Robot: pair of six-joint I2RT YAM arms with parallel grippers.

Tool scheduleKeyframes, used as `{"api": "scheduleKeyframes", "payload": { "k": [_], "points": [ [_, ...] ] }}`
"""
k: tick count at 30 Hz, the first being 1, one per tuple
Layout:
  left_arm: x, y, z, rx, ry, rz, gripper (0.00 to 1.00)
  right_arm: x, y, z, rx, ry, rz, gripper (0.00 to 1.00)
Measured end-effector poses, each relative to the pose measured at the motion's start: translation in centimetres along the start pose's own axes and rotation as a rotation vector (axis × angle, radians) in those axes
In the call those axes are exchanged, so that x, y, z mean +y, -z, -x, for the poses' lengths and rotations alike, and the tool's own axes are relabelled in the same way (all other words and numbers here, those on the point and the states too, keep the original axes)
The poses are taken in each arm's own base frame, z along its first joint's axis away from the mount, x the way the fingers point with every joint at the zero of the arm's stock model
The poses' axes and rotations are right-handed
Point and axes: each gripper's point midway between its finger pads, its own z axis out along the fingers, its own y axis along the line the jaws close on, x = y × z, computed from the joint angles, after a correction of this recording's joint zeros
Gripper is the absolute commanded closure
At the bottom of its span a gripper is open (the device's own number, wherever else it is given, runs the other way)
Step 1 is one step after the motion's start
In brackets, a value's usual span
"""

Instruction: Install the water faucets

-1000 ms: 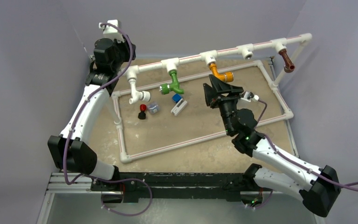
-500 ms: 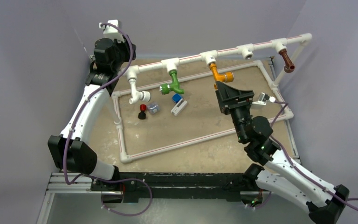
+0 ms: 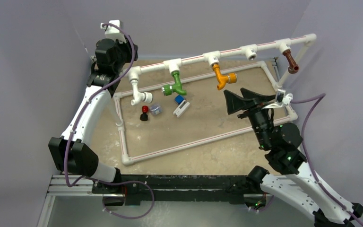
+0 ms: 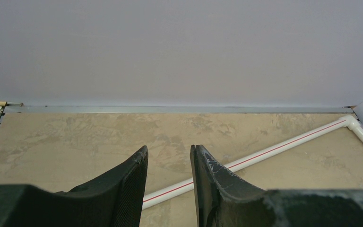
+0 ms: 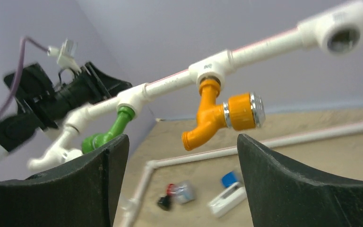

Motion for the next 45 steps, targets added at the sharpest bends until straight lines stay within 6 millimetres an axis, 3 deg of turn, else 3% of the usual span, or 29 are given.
{"api": "scheduleKeyframes", "payload": {
  "k": [6,14,23,34,45],
  "points": [
    [0.0,0.0,0.0,0.000,0.000,0.000,0.62,1.2,0.1,1.6,0.040,0.464,0.116,0.18],
    [0.0,0.0,0.0,-0.001,0.000,-0.001,0.62,-1.2,-0.5,-2.2,0.208,1.012,0.207,0.18],
    [0.0,0.0,0.1,-0.001,0.000,-0.001,0.62,-3.4,-1.7,-0.8,0.179,1.524,0.176,0.15],
    [0.0,0.0,0.0,0.000,0.000,0.000,0.62,-3.6,-4.8,-1.5,0.123,1.870,0.156,0.16],
    [0.0,0.0,0.0,0.000,0.000,0.000,0.62,-3.6,-6.9,-2.0,0.110,1.972,0.106,0.31]
  ]
}}
